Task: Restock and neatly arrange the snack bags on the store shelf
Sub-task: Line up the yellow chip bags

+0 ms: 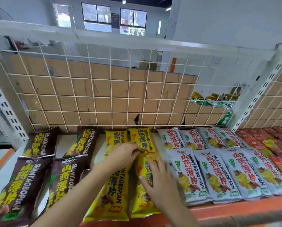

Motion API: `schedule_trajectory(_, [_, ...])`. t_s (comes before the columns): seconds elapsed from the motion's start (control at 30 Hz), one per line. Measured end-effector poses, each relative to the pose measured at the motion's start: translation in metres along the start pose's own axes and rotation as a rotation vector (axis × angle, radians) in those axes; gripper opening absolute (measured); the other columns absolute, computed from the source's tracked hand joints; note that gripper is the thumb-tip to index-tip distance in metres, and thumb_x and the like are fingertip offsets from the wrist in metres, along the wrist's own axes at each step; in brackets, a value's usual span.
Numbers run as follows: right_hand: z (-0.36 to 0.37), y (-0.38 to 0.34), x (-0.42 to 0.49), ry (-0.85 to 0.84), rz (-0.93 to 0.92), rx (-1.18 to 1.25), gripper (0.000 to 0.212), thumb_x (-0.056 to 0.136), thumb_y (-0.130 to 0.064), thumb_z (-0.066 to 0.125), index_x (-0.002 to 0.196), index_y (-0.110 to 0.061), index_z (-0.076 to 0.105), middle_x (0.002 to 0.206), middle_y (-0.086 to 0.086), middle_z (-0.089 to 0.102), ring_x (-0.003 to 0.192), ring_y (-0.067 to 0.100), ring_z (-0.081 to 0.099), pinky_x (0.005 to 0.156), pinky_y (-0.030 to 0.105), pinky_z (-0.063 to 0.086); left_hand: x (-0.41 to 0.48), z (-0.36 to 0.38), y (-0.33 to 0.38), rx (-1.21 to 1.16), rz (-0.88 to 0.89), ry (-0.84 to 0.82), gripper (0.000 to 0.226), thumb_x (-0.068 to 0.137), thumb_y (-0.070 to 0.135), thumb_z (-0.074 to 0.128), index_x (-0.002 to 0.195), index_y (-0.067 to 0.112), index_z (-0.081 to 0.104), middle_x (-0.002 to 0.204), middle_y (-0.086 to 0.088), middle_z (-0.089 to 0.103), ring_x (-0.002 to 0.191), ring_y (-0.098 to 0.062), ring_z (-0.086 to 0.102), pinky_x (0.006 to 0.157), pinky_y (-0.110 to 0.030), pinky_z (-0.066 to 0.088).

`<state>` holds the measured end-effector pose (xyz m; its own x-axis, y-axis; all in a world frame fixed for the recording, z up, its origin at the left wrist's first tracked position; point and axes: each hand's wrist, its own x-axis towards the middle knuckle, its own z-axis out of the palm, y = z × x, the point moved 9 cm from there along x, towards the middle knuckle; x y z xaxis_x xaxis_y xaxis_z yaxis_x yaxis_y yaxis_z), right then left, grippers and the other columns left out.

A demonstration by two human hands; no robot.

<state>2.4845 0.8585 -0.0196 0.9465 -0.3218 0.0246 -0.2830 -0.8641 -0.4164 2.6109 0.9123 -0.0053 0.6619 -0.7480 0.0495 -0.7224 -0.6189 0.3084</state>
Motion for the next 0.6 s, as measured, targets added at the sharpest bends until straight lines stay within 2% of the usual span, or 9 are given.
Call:
schedule_trajectory(0.1, [0.014,-0.003,-0.011,-0.016,0.022,-0.049,0.095,0.057,-0.072,0.0,0.146,-0.037,-0.002,0.155,-0.01,-0.015,0.144,0.016,0.0,0.114,0.038,0.018,0.006,0.003,-0.001,0.017,-0.041,-0.024,0.026,0.097,0.035,0.042,0.111,0.022,0.059,0.112,0.001,0.062,0.108,-0.02,0.054,0.093,-0.035,0.037])
schedule_trajectory(0.17, [0.019,-0.004,-0.013,-0.014,0.038,-0.051,0.096,0.056,-0.071,0.004,0.146,-0.037,-0.004,0.155,-0.009,-0.018,0.144,0.018,0.0,0.114,0.039,0.018,0.009,0.004,-0.001,-0.014,-0.044,-0.038,0.022,0.096,0.033,0.045,0.106,0.02,0.06,0.106,0.001,0.064,0.103,-0.021,0.056,0.09,-0.035,0.039])
schedule_trajectory(0.23, [0.02,-0.004,-0.013,0.023,0.059,-0.069,0.094,0.06,-0.068,0.013,0.147,-0.034,0.006,0.157,-0.003,-0.005,0.143,0.024,0.014,0.11,0.042,0.029,0.01,0.004,-0.001,-0.129,-0.03,-0.033,0.014,0.095,0.023,0.049,0.101,0.019,0.062,0.102,0.003,0.064,0.099,-0.018,0.057,0.085,-0.031,0.043])
schedule_trajectory(0.3, [0.011,-0.006,-0.014,0.13,0.051,-0.093,0.085,0.065,-0.062,0.028,0.142,-0.029,0.028,0.153,0.004,0.025,0.131,0.03,0.041,0.092,0.043,0.048,0.009,0.002,0.001,-0.26,-0.011,-0.003,0.014,0.093,0.014,0.051,0.092,0.02,0.063,0.091,0.007,0.06,0.091,-0.014,0.055,0.075,-0.024,0.043])
schedule_trajectory(0.33, [0.009,-0.007,-0.015,0.15,0.048,-0.075,0.081,0.066,-0.06,0.031,0.14,-0.029,0.031,0.151,0.005,0.03,0.128,0.029,0.045,0.088,0.041,0.05,0.008,0.0,0.001,-0.31,-0.004,0.027,0.015,0.093,0.011,0.051,0.089,0.021,0.062,0.085,0.01,0.057,0.087,-0.012,0.054,0.07,-0.021,0.041])
schedule_trajectory(0.4, [0.012,-0.004,-0.014,0.16,0.052,-0.063,0.077,0.07,-0.057,0.033,0.141,-0.03,0.029,0.153,0.003,0.026,0.132,0.027,0.04,0.09,0.04,0.049,0.008,-0.006,0.0,-0.406,-0.005,0.102,0.017,0.092,0.007,0.051,0.086,0.019,0.061,0.077,0.013,0.054,0.079,-0.01,0.052,0.063,-0.016,0.037])
schedule_trajectory(0.47, [0.008,-0.002,-0.018,0.207,0.049,-0.05,0.072,0.072,-0.053,0.04,0.14,-0.03,0.029,0.152,0.003,0.028,0.129,0.027,0.043,0.087,0.039,0.051,0.009,-0.009,-0.002,-0.454,-0.008,0.153,0.017,0.091,0.004,0.052,0.086,0.018,0.062,0.074,0.013,0.054,0.076,-0.011,0.052,0.061,-0.015,0.036])
schedule_trajectory(0.57, [0.018,-0.003,-0.019,0.114,0.065,-0.023,0.076,0.082,-0.05,0.046,0.146,-0.033,0.008,0.157,-0.001,0.0,0.141,0.025,0.021,0.104,0.041,0.038,0.012,-0.007,-0.004,-0.442,-0.012,0.156,0.018,0.09,0.003,0.052,0.088,0.018,0.062,0.074,0.013,0.055,0.078,-0.011,0.053,0.063,-0.018,0.037])
schedule_trajectory(0.6, [0.02,-0.004,-0.021,0.11,0.069,-0.025,0.081,0.082,-0.052,0.047,0.147,-0.034,0.002,0.157,-0.003,-0.005,0.142,0.024,0.018,0.106,0.042,0.037,0.013,-0.005,-0.005,-0.438,-0.022,0.149,0.018,0.091,0.004,0.052,0.089,0.018,0.063,0.076,0.011,0.056,0.081,-0.012,0.055,0.065,-0.021,0.038])
